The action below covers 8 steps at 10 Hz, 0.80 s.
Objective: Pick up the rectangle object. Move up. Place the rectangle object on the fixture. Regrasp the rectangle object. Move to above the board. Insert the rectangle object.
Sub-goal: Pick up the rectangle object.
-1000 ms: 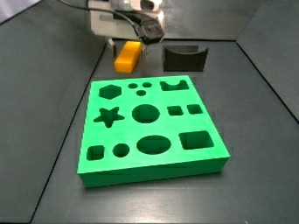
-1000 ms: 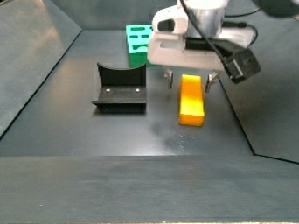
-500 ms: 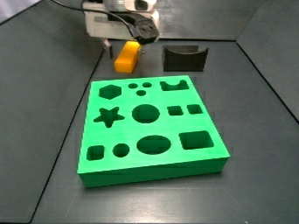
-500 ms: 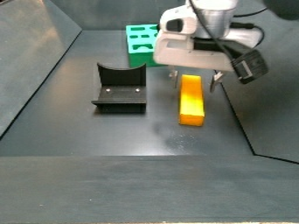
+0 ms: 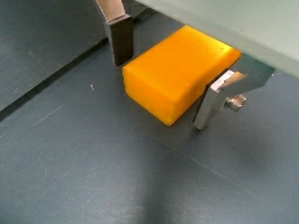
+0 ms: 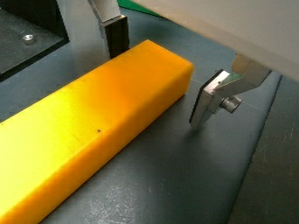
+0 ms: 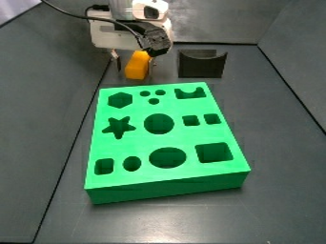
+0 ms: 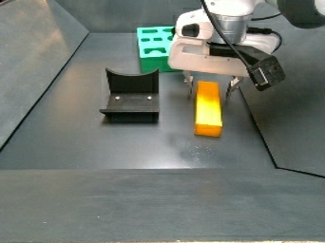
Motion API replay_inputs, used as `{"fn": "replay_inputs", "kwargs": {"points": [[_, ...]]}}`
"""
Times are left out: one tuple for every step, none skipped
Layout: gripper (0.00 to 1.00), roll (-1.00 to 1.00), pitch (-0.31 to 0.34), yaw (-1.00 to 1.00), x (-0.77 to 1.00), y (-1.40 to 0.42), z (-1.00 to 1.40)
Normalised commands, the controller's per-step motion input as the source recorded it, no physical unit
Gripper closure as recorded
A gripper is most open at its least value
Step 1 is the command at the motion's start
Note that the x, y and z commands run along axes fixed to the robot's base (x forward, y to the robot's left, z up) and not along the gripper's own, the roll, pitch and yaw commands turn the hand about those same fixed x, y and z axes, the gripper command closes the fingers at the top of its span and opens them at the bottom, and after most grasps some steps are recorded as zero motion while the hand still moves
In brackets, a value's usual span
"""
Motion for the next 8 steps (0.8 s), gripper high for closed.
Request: {"fn": "replay_inputs", "kwargs": {"points": [[0.00, -0.09, -0.036, 0.09, 0.00, 0.09, 0.00], [1.00, 0.00, 0.000, 0.00, 0.00, 0.00, 0.00], [1.00, 0.00, 0.000, 0.00, 0.00, 0.00, 0.00], [1.00, 0.00, 0.000, 0.00, 0.00, 0.00, 0.00], [1.00, 0.00, 0.000, 0.00, 0.00, 0.00, 0.00], [1.00, 0.00, 0.000, 0.00, 0.00, 0.00, 0.00], [1.00, 0.00, 0.000, 0.00, 0.00, 0.00, 0.00], [1.00, 0.00, 0.000, 0.00, 0.00, 0.00, 0.00]]}}
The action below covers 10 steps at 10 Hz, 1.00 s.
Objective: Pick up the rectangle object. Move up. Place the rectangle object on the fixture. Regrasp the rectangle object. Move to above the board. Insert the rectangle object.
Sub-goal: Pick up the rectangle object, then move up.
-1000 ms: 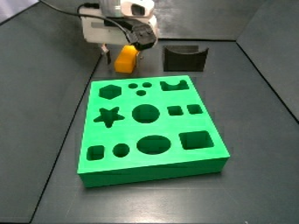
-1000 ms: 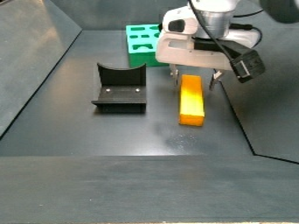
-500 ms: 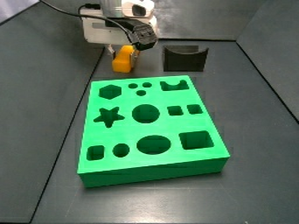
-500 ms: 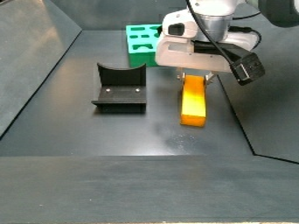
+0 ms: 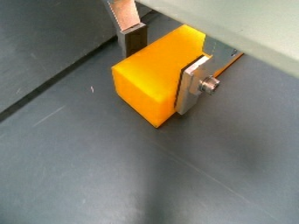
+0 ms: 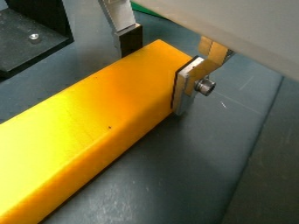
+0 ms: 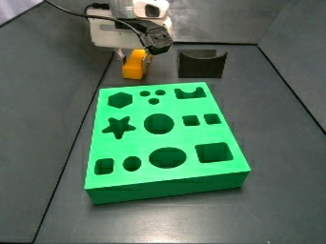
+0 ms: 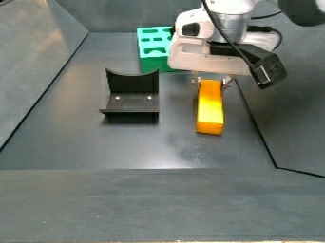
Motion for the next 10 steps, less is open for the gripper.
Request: {"fn": "replay_inputs", "kwargs": {"points": [[1.00, 0.00, 0.000, 0.00, 0.00, 0.00, 0.00], [1.00, 0.00, 0.000, 0.00, 0.00, 0.00, 0.00], [1.00, 0.00, 0.000, 0.00, 0.00, 0.00, 0.00], [1.00, 0.00, 0.000, 0.00, 0.00, 0.00, 0.00], [1.00, 0.00, 0.000, 0.00, 0.00, 0.00, 0.00], [1.00, 0.00, 0.000, 0.00, 0.00, 0.00, 0.00], [1.00, 0.00, 0.000, 0.00, 0.00, 0.00, 0.83], [1.00, -0.01, 0.018, 0.05, -0.03, -0.03, 0.79], [1.00, -0.01, 0.012, 0.05, -0.04, -0.04, 0.74], [1.00, -0.03, 0.006, 0.05, -0.04, -0.03, 0.59]]}}
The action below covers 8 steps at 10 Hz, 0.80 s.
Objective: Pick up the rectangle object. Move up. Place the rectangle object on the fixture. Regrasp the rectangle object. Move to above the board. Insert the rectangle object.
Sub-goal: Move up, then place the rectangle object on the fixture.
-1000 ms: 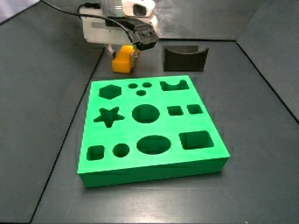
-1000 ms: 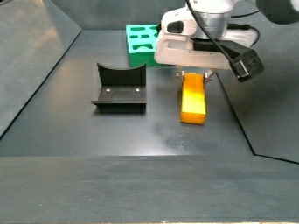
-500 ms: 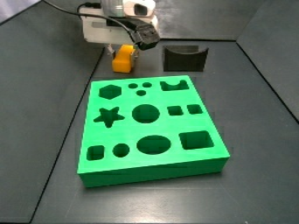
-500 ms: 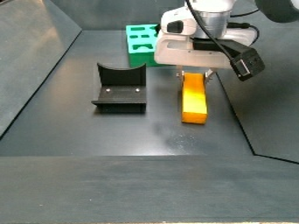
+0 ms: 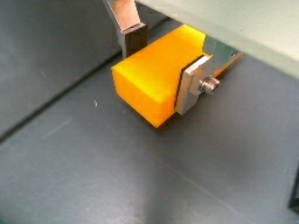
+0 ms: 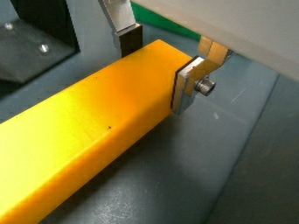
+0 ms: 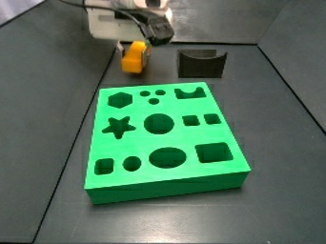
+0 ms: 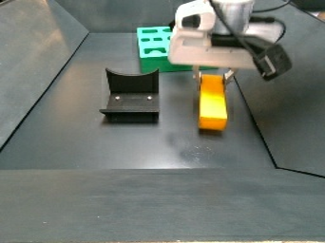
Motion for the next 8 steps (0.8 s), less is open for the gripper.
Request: {"fn": "replay_inputs", "kwargs": {"points": [[1.00, -0.04, 0.012, 0.04, -0.03, -0.02, 0.46], [1.00, -0.06, 0.021, 0.04, -0.02, -0.02, 0.28], [1.00, -0.07, 0.023, 0.04, -0.02, -0.02, 0.19], [1.00, 0.00, 0.000, 0.00, 0.00, 0.00, 1.00], [1.00, 0.00, 0.006, -0.01, 0.00, 0.00, 1.00], [1.00, -0.01, 0.023, -0.01, -0.01, 0.00, 1.00], [1.00, -0.02, 0.025, 0.00, -0.01, -0.01, 1.00], [1.00, -0.03, 0.027, 0.00, -0.01, -0.01, 1.00]]}}
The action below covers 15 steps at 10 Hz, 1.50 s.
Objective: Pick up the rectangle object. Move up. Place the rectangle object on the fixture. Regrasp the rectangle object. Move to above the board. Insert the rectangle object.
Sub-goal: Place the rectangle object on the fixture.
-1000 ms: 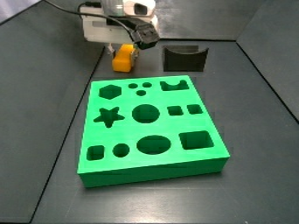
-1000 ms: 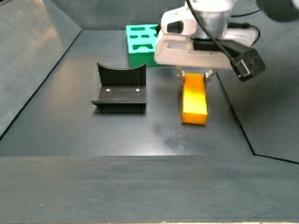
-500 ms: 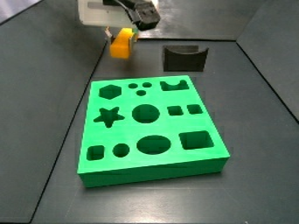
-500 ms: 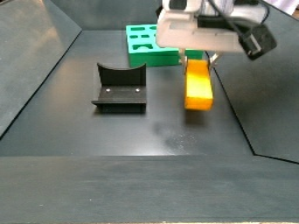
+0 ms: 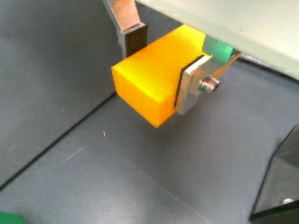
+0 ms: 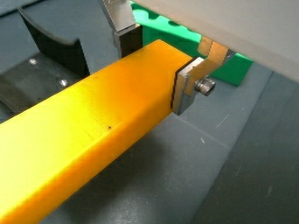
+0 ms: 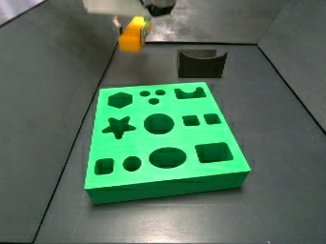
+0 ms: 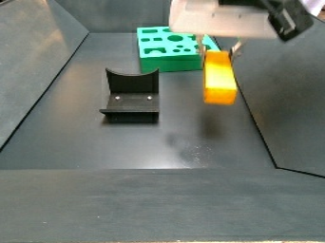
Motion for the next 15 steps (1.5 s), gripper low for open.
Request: {"fn": "replay_inputs", "kwargs": {"points": [[1.00, -0.06, 0.026, 0.01, -0.02, -0.01, 1.00], [1.00, -0.08, 0.024, 0.02, -0.02, -0.01, 1.00], [1.00, -0.09, 0.025, 0.02, -0.02, -0.01, 1.00], [1.00, -0.10, 0.028, 0.02, -0.02, -0.02, 0.92], [1.00, -0.12, 0.035, 0.01, -0.01, -0.01, 0.73], [1.00, -0.13, 0.041, 0.00, -0.01, -0.01, 0.59], [1.00, -0.14, 0.049, 0.00, 0.00, -0.01, 0.45], [1.00, -0.14, 0.058, -0.01, 0.00, -0.01, 0.27], [1.00, 0.02, -0.116, 0.37, 1.00, 0.08, 0.36], [1.00, 0.02, -0.116, 0.37, 1.00, 0.08, 0.33], [1.00, 0.03, -0.053, 0.30, 1.00, 0.08, 0.30], [1.00, 0.02, 0.035, 0.16, 1.00, 0.07, 0.28], [1.00, 0.02, 0.067, 0.12, 1.00, 0.07, 0.27], [1.00, 0.02, 0.111, 0.07, 1.00, 0.06, 0.24], [1.00, 0.02, 0.118, 0.06, 1.00, 0.06, 0.22]]}}
